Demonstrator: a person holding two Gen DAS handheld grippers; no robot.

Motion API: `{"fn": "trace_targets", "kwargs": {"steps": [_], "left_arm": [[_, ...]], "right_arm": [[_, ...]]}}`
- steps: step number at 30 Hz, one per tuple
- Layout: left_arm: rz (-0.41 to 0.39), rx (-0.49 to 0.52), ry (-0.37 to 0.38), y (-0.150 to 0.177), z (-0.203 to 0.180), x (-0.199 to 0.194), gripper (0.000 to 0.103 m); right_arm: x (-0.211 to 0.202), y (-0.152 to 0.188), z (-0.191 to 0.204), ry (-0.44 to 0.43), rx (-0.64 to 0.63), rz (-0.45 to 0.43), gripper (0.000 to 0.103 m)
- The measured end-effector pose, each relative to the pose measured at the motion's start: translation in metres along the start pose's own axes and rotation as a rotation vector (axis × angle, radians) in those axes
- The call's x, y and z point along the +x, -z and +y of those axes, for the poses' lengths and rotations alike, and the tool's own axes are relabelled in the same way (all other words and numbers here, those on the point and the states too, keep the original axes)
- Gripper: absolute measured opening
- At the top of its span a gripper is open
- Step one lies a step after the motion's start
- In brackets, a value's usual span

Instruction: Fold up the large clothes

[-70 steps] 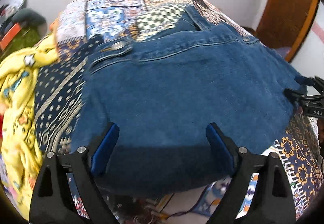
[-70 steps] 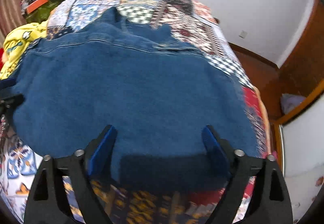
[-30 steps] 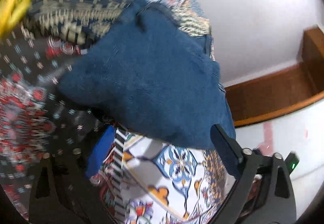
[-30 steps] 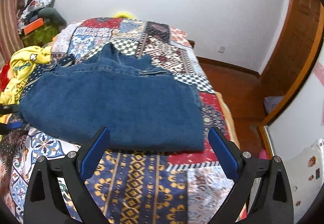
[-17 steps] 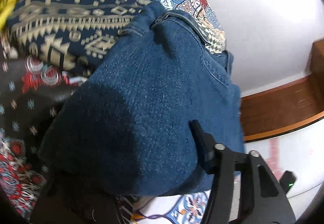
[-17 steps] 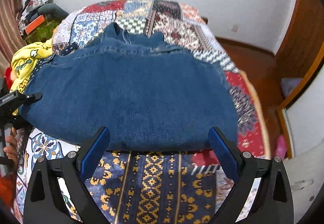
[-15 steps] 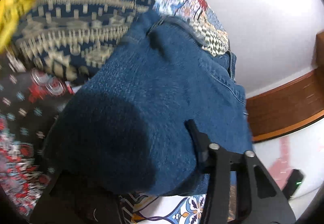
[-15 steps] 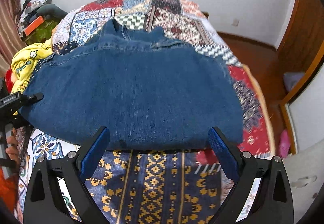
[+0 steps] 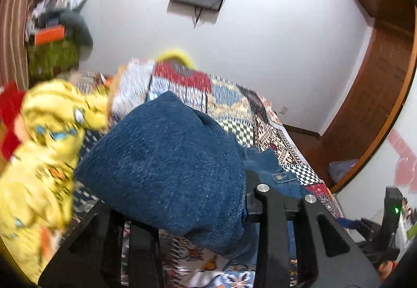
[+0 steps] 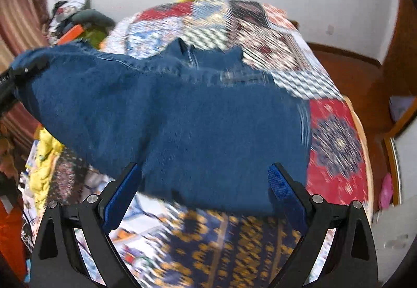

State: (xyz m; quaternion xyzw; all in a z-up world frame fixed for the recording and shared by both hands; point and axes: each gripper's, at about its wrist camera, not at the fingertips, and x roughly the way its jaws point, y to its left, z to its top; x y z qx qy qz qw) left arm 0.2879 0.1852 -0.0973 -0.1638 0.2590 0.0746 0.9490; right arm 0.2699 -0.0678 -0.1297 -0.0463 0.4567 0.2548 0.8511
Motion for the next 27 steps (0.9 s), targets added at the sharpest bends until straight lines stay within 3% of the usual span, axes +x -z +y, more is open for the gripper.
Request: {"fn": "trace_targets", "kwargs": {"steps": [5,11,14,16,19,24,26,27], "left_arm": [[0.014,0.064,-0.050,0.010,0.012,-0.009,0.034],[0.105,0.017,-0.076,0.028,0.036,0.011,0.034],[0.129,0.065,-0.073,0.034,0.029,0.014,0.034],[0.128,0.140,-0.088,0.034,0.009,0.018,0.034],[0.105,0.193,-0.033,0.025,-0.025,0.018,0.033],[0.086,0.325,0.048,0.020,-0.105,0.035,0.032],[0.100,0.387,0.074,0.026,-0.146,0.051,0.032],[0.116,0.401,0.107,0.030,-0.164,0.059,0.032]], "right_arm": [[0.030,-0.016,0.047,-0.037,-0.091,0.014,0.097],[0.095,-0.017,0.095,-0.071,-0.198,0.148,0.097],[0.118,-0.007,0.098,-0.066,-0.233,0.204,0.097],[0.117,-0.006,0.093,-0.075,-0.216,0.189,0.097],[0.104,-0.005,0.079,-0.077,-0.202,0.175,0.097],[0.056,0.004,0.026,0.064,-0.140,0.071,0.097],[0.028,0.013,-0.007,0.159,-0.064,0.014,0.097],[0.016,0.019,-0.021,0.166,-0.032,-0.001,0.097]]}}
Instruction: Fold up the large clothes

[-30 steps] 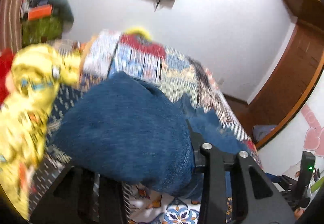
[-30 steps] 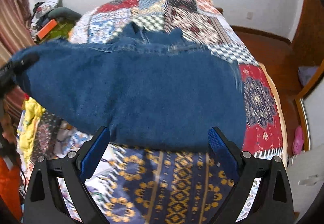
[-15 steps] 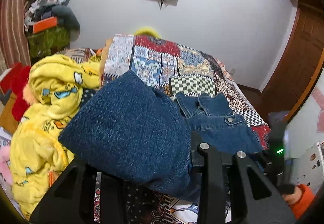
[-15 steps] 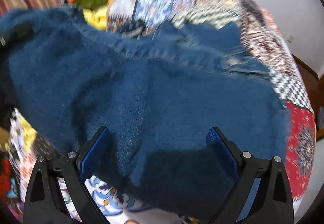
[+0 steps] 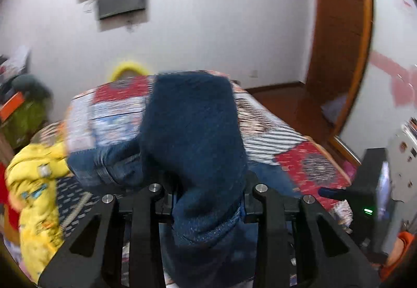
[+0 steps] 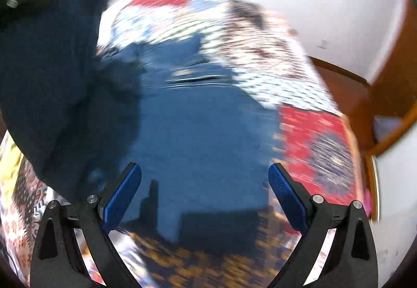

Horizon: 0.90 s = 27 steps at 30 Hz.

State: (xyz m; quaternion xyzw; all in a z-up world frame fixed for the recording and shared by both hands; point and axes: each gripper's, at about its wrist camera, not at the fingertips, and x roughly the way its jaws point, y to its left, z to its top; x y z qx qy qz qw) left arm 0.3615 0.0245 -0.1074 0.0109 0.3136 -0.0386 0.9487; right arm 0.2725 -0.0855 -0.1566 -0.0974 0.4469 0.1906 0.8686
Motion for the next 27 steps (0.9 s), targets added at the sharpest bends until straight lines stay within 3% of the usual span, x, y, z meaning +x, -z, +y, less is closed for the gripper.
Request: {"fn": "trace_targets", "kwargs": {"steps": [6,9,12,16,18,19,20,23,27], "left_arm": [[0.085,0.091,0.197,0.011,-0.078,0.039,0.032],[0.197,0.168,0.267,0.043,-0.106,0.060,0.032],[0.290,0.216,0.293,0.070,-0.114,0.070,0.032],[0.284,0.300,0.261,0.091,-0.113,0.061,0.036],[0.298,0.310,0.259,0.092,-0.114,0.057,0.054],[0.319,0.300,0.279,0.093,-0.112,0.052,0.070],[0.328,0.284,0.293,0.092,-0.110,0.046,0.076],[0.302,0.232,0.311,0.086,-0.097,0.020,0.077],[0.227,0.155,0.207,0.069,-0.056,-0.012,0.086]], "right_arm": [[-0.040,0.040,-0.068,0.071,0.135,-0.016,0.097],[-0.048,0.056,-0.097,0.101,0.198,0.003,0.097],[-0.051,0.063,-0.117,0.126,0.236,0.018,0.097],[-0.060,0.064,-0.126,0.128,0.254,0.002,0.097],[-0.064,0.062,-0.126,0.114,0.253,-0.015,0.097],[-0.069,0.060,-0.122,0.102,0.251,-0.026,0.097],[-0.071,0.058,-0.121,0.095,0.247,-0.035,0.097],[-0.079,0.047,-0.114,0.058,0.231,-0.082,0.097],[-0.084,0.033,-0.099,-0.018,0.212,-0.117,0.097]]}}
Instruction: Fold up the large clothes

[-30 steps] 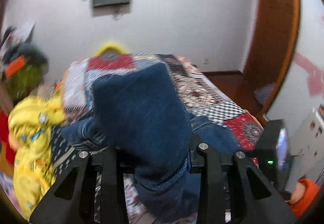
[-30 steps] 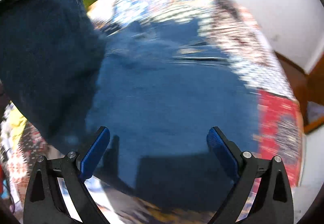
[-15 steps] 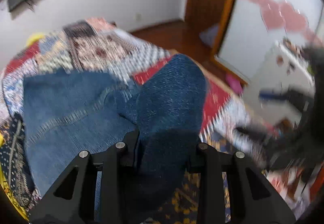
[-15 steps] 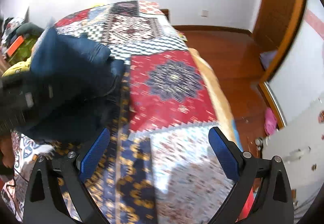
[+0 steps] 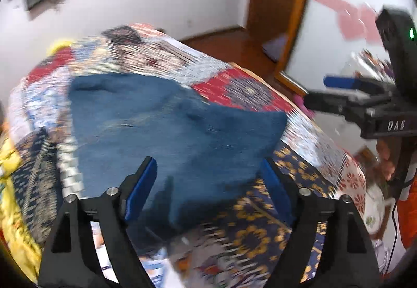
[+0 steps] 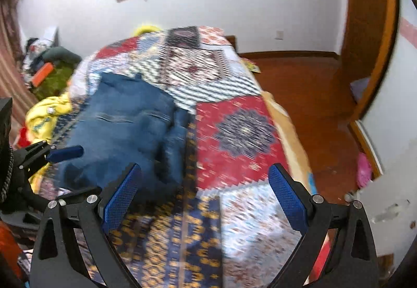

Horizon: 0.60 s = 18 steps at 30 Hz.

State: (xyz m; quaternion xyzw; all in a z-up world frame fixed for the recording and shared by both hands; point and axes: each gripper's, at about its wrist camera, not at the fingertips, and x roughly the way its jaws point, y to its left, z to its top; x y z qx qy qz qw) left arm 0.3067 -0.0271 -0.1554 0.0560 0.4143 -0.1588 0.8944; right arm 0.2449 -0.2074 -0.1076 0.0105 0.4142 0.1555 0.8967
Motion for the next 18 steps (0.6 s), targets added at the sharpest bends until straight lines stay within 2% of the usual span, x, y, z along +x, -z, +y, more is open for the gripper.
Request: {"fn": "trace_targets", "kwargs": {"steps": [2,4,6,9,12,15,18], "left_arm": [[-0.036,-0.029,-0.083,0.000,0.018,-0.015,0.096],[-0.051,-0.075,-0.172,0.001,0.040,-0.020,0.098],[-0.021,-0.134,-0.221,0.004,0.061,-0.014,0.098],[0.043,-0.205,-0.218,0.020,0.082,0.000,0.098],[0.131,-0.245,-0.206,0.045,0.092,0.022,0.098],[0.113,-0.281,-0.164,0.065,0.096,0.021,0.099],[0.104,-0.277,-0.145,0.074,0.093,0.019,0.099]], "right_arm": [[0.005,-0.009,0.014,-0.025,-0.026,-0.005,0.097],[0.015,-0.014,0.030,-0.051,-0.055,0.000,0.097],[0.026,-0.017,0.042,-0.085,-0.075,0.015,0.097],[0.054,-0.016,0.055,-0.115,-0.103,0.077,0.097],[0.082,-0.011,0.054,-0.106,-0.116,0.164,0.097],[0.100,-0.001,0.033,-0.058,-0.077,0.226,0.097],[0.103,0.010,0.005,-0.103,0.023,0.261,0.097]]}}
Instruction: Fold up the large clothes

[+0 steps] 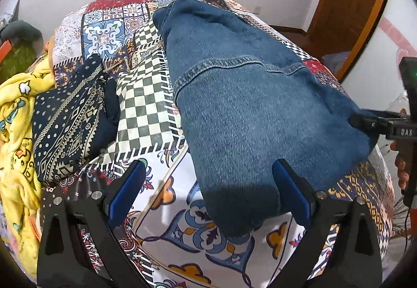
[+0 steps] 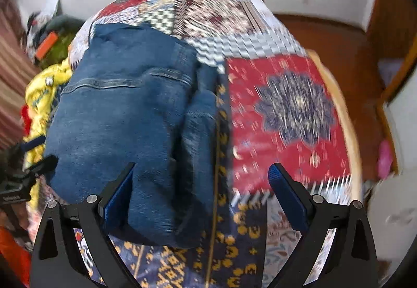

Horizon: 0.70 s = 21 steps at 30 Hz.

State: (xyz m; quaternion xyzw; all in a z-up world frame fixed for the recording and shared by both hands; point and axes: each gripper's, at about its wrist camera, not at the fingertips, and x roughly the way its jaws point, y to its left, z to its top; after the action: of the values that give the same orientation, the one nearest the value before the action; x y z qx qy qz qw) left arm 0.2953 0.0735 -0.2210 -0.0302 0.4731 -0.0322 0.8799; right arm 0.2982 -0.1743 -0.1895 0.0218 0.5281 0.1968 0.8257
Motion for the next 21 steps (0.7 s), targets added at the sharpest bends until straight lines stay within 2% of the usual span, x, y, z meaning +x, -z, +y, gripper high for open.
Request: {"fn": "trace_targets", "kwargs": {"steps": [3,9,13,17,21], "left_arm": [[-0.002,-0.005,0.008,0.005,-0.002,-0.003,0.099],[0.015,-0.007,0.001,0.015,0.010,-0.017,0.102],[-0.002,0.008,-0.079,0.010,0.024,-0.030,0.102],[-0.046,-0.025,-0.095,-0.010,0.041,-0.044,0.102],[-0.068,-0.058,-0.083,-0.035,0.053,-0.043,0.102]], "right_arm": [[-0.001,0.010,-0.012,-0.017,0.028,0.022,0.097],[-0.021,0.023,-0.011,0.008,-0.018,0.016,0.098],[-0.033,0.013,-0.009,-0.017,-0.024,0.011,0.099],[-0.047,-0.007,-0.006,-0.084,-0.017,-0.035,0.099],[-0.043,-0.027,-0.003,-0.140,0.001,-0.055,0.099]]}}
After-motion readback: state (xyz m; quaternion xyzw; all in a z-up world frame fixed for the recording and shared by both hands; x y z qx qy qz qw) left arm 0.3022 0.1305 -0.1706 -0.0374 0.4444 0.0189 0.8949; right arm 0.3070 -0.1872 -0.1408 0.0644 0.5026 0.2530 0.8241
